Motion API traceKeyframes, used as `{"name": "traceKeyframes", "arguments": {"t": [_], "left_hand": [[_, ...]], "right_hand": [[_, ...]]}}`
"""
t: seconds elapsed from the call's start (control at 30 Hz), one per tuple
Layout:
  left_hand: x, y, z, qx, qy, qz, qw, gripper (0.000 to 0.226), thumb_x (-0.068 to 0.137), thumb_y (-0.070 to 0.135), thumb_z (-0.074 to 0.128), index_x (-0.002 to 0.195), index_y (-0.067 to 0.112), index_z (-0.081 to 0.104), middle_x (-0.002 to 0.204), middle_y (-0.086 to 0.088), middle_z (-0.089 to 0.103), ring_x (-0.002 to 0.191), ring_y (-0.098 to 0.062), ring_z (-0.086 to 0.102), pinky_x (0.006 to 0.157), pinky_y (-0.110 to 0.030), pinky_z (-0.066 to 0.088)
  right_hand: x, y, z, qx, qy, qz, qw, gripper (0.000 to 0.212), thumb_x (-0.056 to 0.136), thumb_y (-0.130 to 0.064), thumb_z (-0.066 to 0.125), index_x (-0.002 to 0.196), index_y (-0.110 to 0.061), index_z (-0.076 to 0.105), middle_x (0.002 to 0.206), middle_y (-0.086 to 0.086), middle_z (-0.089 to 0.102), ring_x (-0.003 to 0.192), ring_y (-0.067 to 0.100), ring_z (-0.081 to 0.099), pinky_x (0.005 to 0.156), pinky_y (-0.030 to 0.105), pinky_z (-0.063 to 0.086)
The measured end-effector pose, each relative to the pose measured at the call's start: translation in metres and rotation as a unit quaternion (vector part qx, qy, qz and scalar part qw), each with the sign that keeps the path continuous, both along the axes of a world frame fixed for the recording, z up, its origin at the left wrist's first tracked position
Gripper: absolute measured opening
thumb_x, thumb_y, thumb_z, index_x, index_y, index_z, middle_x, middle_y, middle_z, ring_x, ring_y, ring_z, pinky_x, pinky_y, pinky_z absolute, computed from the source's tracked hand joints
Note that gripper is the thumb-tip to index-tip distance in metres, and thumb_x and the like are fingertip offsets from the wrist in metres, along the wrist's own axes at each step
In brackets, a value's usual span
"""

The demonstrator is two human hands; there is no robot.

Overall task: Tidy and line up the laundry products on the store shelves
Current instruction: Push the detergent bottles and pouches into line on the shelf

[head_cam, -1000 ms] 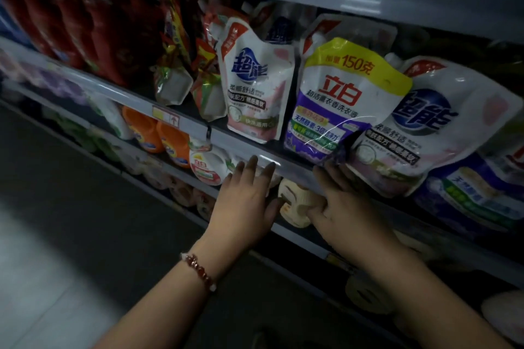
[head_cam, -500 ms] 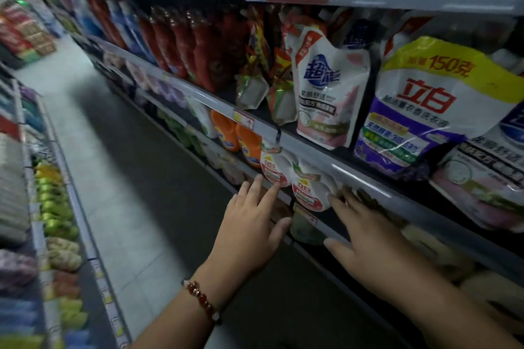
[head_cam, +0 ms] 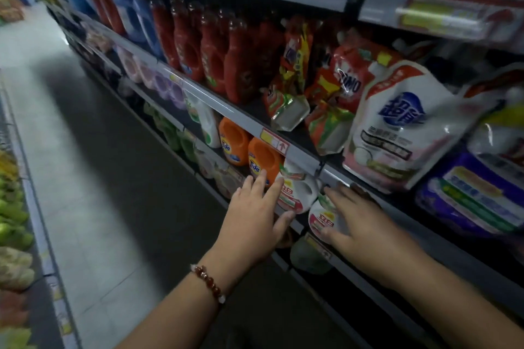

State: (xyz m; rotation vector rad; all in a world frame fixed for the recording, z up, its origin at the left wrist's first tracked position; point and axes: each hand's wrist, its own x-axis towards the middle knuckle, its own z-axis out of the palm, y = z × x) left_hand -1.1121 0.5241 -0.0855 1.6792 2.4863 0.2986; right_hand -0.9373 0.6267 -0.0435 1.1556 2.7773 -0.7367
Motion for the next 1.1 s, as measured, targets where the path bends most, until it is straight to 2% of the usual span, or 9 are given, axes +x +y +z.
{"name": "traceKeyframes", "arguments": {"t": [0.2, 0.37, 0.43, 0.53, 0.6, 0.73, 0.83, 0.93, 1.1], "left_hand": [[-0.093, 0.022, -0.001, 0.005, 0.007, -0.054, 0.998, 0.073, 0.097, 0.059, 0.041, 0.157, 0.027, 0.015, 0.165, -0.009, 0.011, 0.151, -0.031, 0.013, 0.122, -0.043, 0.017], [-0.139, 0.054, 0.007, 0.058, -0.009, -0.085, 0.995, 0.065, 0.091, 0.056, 0.044, 0.145, 0.020, 0.039, 0.150, -0.014, 0.041, 0.136, -0.038, 0.040, 0.106, -0.047, 0.039], [-0.152, 0.069, 0.009, 0.049, -0.012, -0.093, 0.994, 0.063, 0.094, 0.053, 0.049, 0.147, 0.019, 0.039, 0.154, -0.013, 0.036, 0.140, -0.036, 0.034, 0.109, -0.046, 0.035], [-0.170, 0.094, 0.008, 0.023, -0.026, -0.089, 0.995, 0.070, 0.097, 0.052, 0.048, 0.155, 0.024, 0.023, 0.164, -0.011, 0.016, 0.150, -0.034, 0.017, 0.118, -0.045, 0.022], [-0.180, 0.113, 0.007, 0.006, -0.043, -0.090, 0.995, 0.072, 0.098, 0.053, 0.046, 0.158, 0.027, 0.014, 0.166, -0.009, 0.006, 0.152, -0.032, 0.009, 0.120, -0.045, 0.017], [-0.193, 0.142, -0.001, -0.028, -0.046, -0.096, 0.994, 0.071, 0.100, 0.055, 0.040, 0.158, 0.030, 0.008, 0.167, -0.005, -0.004, 0.153, -0.029, 0.001, 0.122, -0.044, 0.013], [-0.198, 0.162, -0.007, -0.020, -0.062, -0.098, 0.993, 0.070, 0.100, 0.053, 0.041, 0.158, 0.031, 0.008, 0.167, -0.004, -0.001, 0.153, -0.029, 0.002, 0.122, -0.043, 0.012], [-0.202, 0.178, -0.015, -0.005, -0.080, -0.110, 0.991, 0.069, 0.100, 0.050, 0.045, 0.158, 0.030, 0.013, 0.166, -0.003, 0.007, 0.152, -0.029, 0.009, 0.122, -0.044, 0.017], [-0.213, 0.190, -0.025, 0.013, -0.111, -0.131, 0.985, 0.065, 0.099, 0.050, 0.045, 0.156, 0.029, 0.021, 0.165, 0.001, 0.015, 0.148, -0.026, 0.023, 0.116, -0.043, 0.032]], "right_hand": [[-0.100, 0.015, 0.013, -0.006, 0.039, -0.047, 0.998, 0.067, 0.094, -0.038, 0.057, 0.153, -0.027, 0.027, 0.157, -0.007, 0.029, 0.143, 0.012, 0.029, 0.113, 0.029, 0.029], [-0.150, 0.040, 0.024, -0.010, 0.025, -0.079, 0.997, 0.069, 0.095, -0.042, 0.055, 0.154, -0.028, 0.023, 0.157, -0.005, 0.029, 0.142, 0.015, 0.030, 0.107, 0.027, 0.030], [-0.166, 0.054, 0.028, -0.022, 0.029, -0.084, 0.996, 0.070, 0.095, -0.043, 0.055, 0.154, -0.030, 0.021, 0.154, -0.007, 0.033, 0.140, 0.016, 0.033, 0.104, 0.026, 0.032], [-0.191, 0.085, 0.022, -0.021, 0.031, -0.093, 0.995, 0.072, 0.094, -0.046, 0.052, 0.155, -0.030, 0.019, 0.158, -0.013, 0.018, 0.149, 0.016, 0.017, 0.116, 0.034, 0.028], [-0.208, 0.107, 0.018, -0.011, 0.038, -0.115, 0.993, 0.068, 0.094, -0.041, 0.055, 0.154, -0.029, 0.024, 0.160, -0.011, 0.017, 0.148, 0.017, 0.016, 0.118, 0.037, 0.027], [-0.236, 0.149, 0.016, 0.000, 0.137, -0.156, 0.978, 0.047, 0.094, -0.034, 0.059, 0.139, -0.021, 0.049, 0.139, 0.001, 0.050, 0.128, 0.024, 0.049, 0.103, 0.044, 0.044], [-0.256, 0.180, 0.017, 0.005, 0.112, -0.178, 0.978, 0.041, 0.095, -0.048, 0.052, 0.127, -0.022, 0.056, 0.116, 0.001, 0.062, 0.105, 0.020, 0.060, 0.087, 0.036, 0.051], [-0.283, 0.198, 0.014, -0.034, 0.059, -0.199, 0.978, 0.032, 0.095, -0.049, 0.054, 0.099, -0.018, 0.057, 0.080, -0.003, 0.057, 0.068, 0.009, 0.055, 0.055, 0.021, 0.038], [-0.310, 0.213, 0.002, -0.081, 0.031, -0.251, 0.964, 0.041, 0.088, -0.041, 0.068, 0.110, -0.010, 0.053, 0.096, 0.005, 0.059, 0.079, 0.014, 0.056, 0.063, 0.022, 0.040]]}}
